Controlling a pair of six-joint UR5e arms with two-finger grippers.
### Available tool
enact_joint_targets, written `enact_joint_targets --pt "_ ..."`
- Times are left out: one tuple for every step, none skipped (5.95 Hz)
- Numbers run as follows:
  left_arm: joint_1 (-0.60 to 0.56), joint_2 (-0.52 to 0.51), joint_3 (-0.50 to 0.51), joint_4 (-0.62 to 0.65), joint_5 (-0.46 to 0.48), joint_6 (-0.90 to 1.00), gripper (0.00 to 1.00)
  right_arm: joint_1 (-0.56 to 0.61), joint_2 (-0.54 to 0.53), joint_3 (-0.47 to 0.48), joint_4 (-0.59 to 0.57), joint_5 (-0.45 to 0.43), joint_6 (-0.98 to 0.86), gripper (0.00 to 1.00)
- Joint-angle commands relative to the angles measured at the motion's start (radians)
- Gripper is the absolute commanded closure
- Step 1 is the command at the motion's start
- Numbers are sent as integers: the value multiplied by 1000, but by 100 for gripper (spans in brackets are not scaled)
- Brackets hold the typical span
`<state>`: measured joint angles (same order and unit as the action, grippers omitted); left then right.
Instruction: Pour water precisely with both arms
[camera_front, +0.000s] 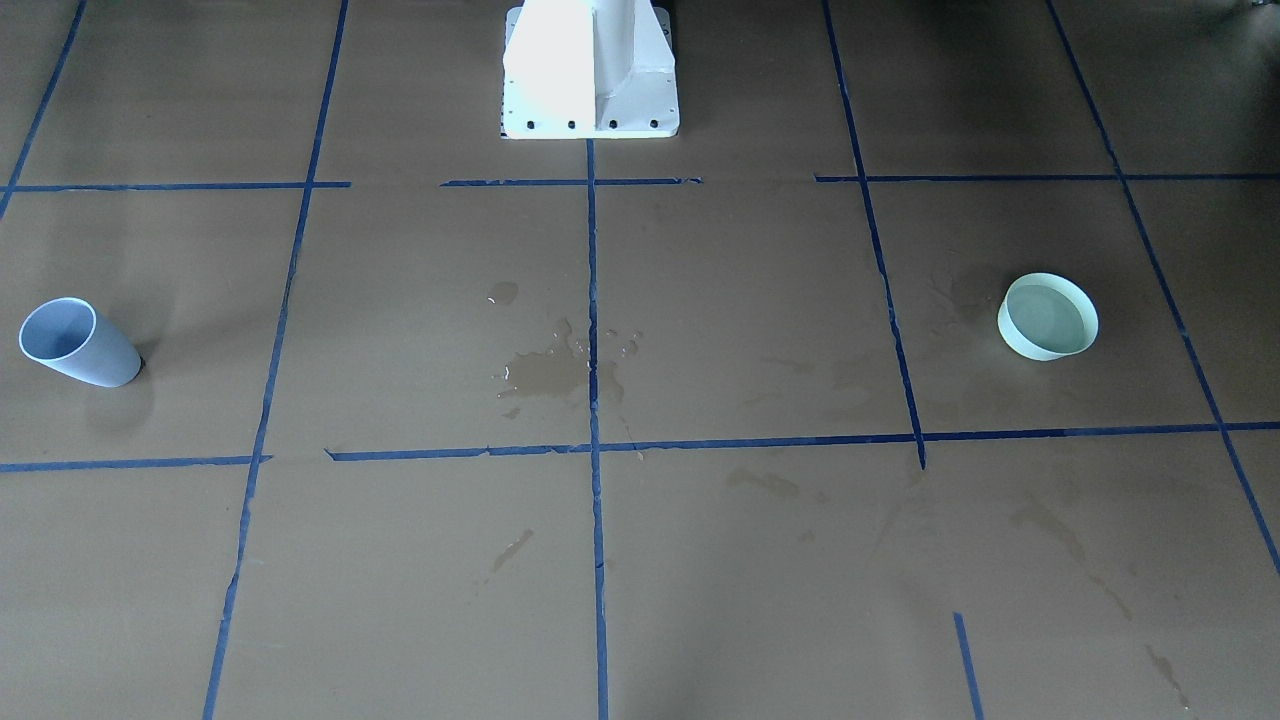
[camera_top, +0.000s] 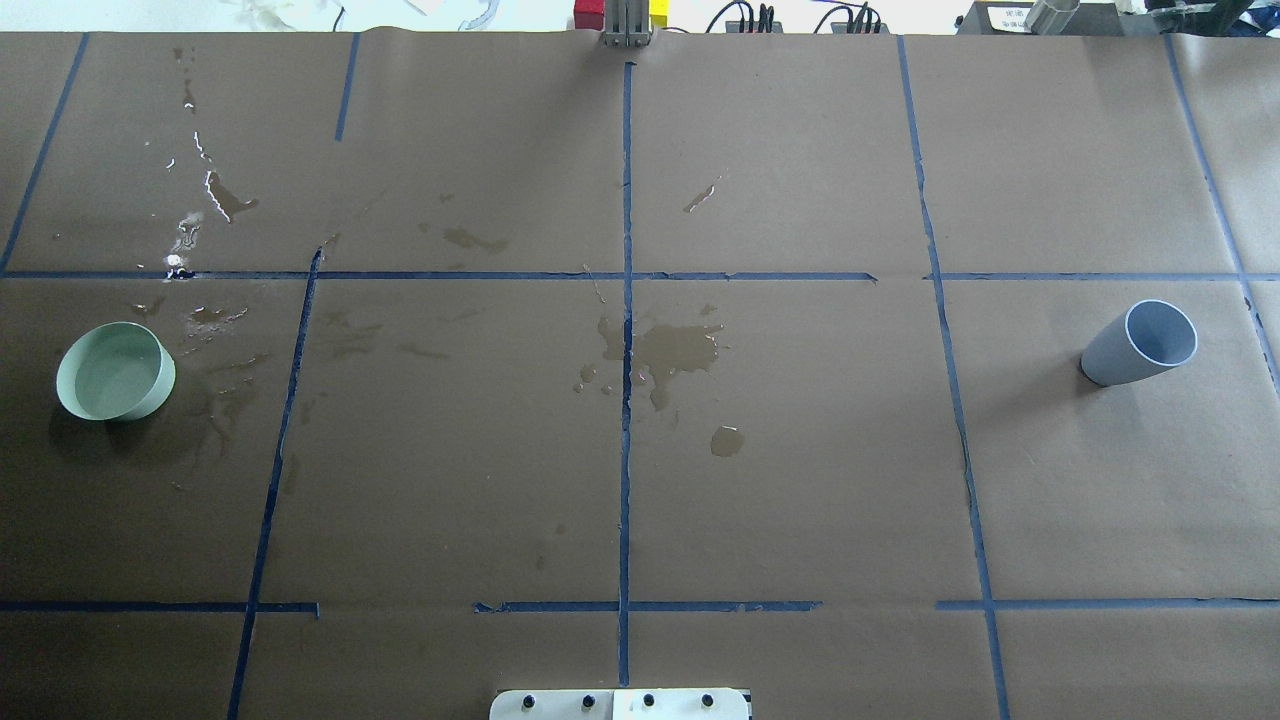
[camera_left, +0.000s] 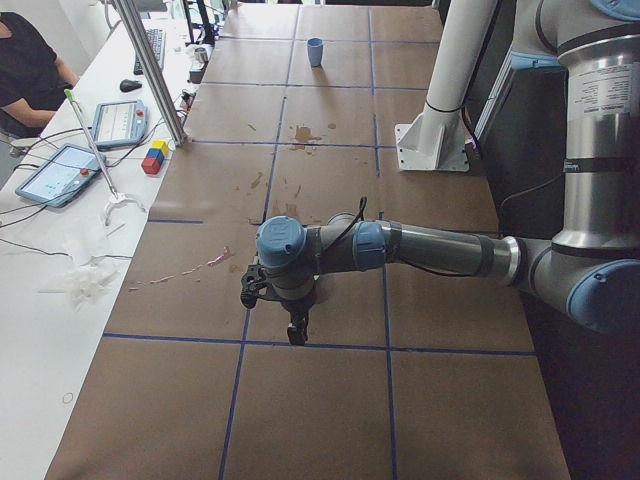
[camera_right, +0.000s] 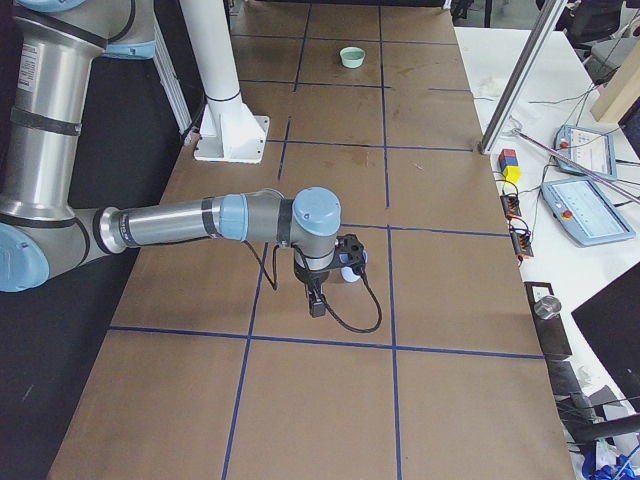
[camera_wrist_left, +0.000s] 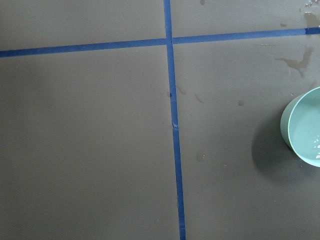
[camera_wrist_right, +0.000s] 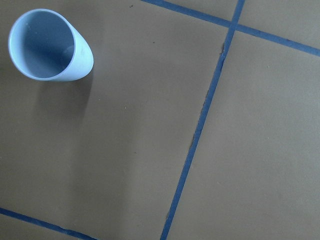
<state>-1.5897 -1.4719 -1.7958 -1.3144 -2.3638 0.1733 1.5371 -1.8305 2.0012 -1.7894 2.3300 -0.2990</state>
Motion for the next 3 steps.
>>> enact_joint_targets --pt "0 4 -10 1 -2 0 0 0 -15 -2 -1 -3 -5 0" --pt "0 4 -5 0 0 0 0 0 -21 -4 -2 -5 -8 0" --pt "0 1 -5 0 0 0 0 0 -27 -19 1 -6 -12 0"
